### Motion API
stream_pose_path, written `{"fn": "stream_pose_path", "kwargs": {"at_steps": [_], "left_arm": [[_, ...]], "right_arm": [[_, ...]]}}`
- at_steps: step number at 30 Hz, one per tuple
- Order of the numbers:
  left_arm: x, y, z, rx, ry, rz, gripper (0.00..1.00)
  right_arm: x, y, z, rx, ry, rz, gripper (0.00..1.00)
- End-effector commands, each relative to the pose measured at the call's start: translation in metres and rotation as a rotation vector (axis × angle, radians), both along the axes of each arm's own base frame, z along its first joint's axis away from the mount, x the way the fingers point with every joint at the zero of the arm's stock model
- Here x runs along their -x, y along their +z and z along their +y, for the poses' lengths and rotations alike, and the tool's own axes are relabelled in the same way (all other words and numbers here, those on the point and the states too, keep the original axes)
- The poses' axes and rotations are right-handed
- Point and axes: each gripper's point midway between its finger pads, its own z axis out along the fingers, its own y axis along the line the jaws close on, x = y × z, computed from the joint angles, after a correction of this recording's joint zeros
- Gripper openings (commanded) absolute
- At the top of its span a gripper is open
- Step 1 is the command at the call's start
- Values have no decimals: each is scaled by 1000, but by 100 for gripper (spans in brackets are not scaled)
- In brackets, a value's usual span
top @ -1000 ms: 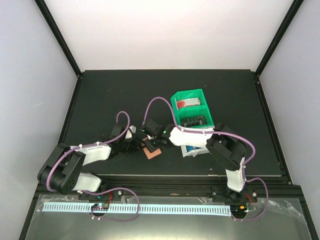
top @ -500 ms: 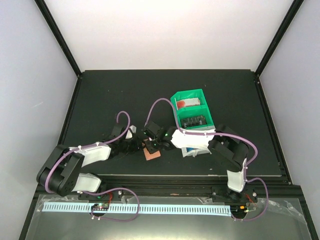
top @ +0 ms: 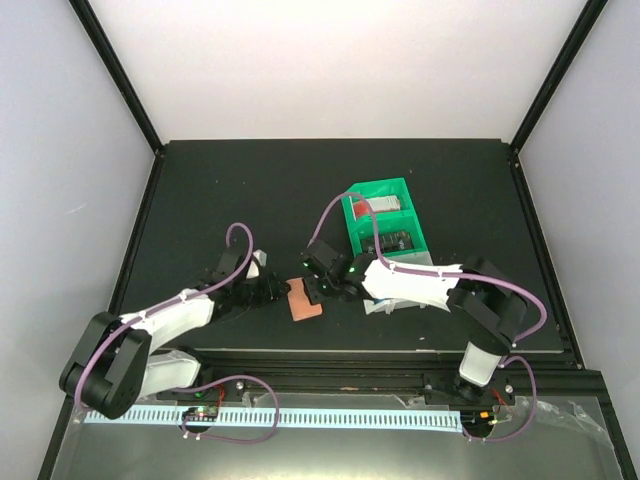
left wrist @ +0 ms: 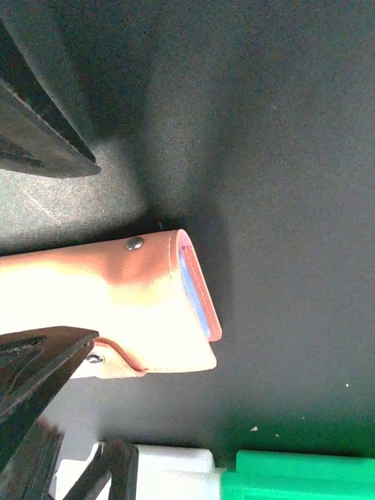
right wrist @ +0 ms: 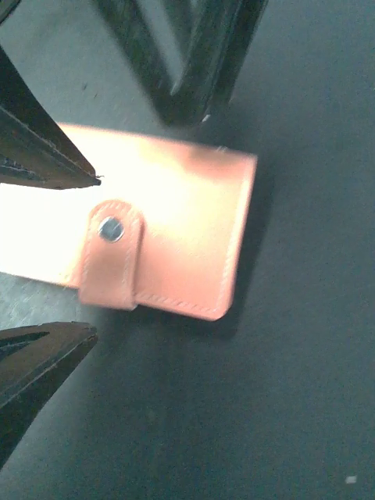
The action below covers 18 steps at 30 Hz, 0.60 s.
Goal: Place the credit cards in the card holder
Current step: Close the card holder at the center of the board, then reset both arms
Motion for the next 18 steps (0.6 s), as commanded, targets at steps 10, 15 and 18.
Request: {"fn": "stream_pose_path", "kwargs": {"at_steps": [10,15,18], "left_arm": [[-11,97,27,-89,54,-286,73],[-2,191,47,-85,101,-530,91],[13,244,65,-90,145,-669,99]], "right_arm": [[-12,57,-55,15,-147,-182,46],[-15,127,-124,27,-295,-386,53],[-9,167,-170,31,-389,-493,55]]}}
